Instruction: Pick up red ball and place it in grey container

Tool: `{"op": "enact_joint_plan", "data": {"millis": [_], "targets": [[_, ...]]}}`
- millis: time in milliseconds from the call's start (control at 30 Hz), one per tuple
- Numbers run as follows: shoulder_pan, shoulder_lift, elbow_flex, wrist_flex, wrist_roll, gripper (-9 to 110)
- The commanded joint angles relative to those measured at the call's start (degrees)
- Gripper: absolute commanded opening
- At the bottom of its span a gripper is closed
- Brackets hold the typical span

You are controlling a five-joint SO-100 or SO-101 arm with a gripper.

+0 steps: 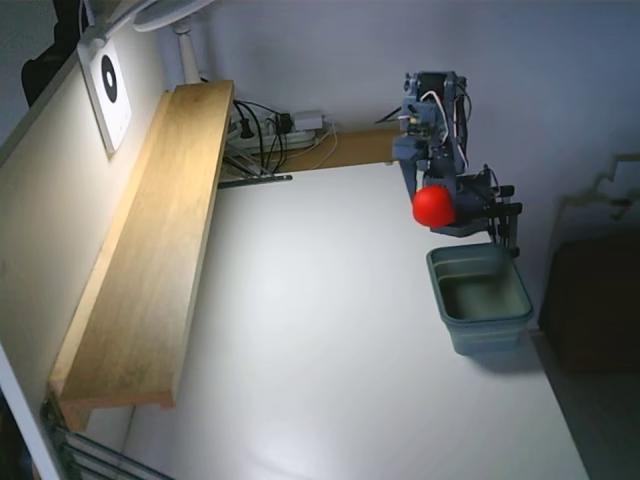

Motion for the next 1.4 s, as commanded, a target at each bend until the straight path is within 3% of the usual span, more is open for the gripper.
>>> {"op": "enact_joint_plan", "data": {"millis": [0,367,1100,1133,1367], "targets": [[-6.3,0.8,-2.6,0.7,0.2,23],[-11.2,0.4,-2.6,0.3,0.2,23],[-11.2,-24.0,-19.8,-6.9,0.2,23],[-11.2,-24.0,-19.8,-6.9,0.2,38],[-11.2,-24.0,-19.8,-6.9,0.2,38]]}}
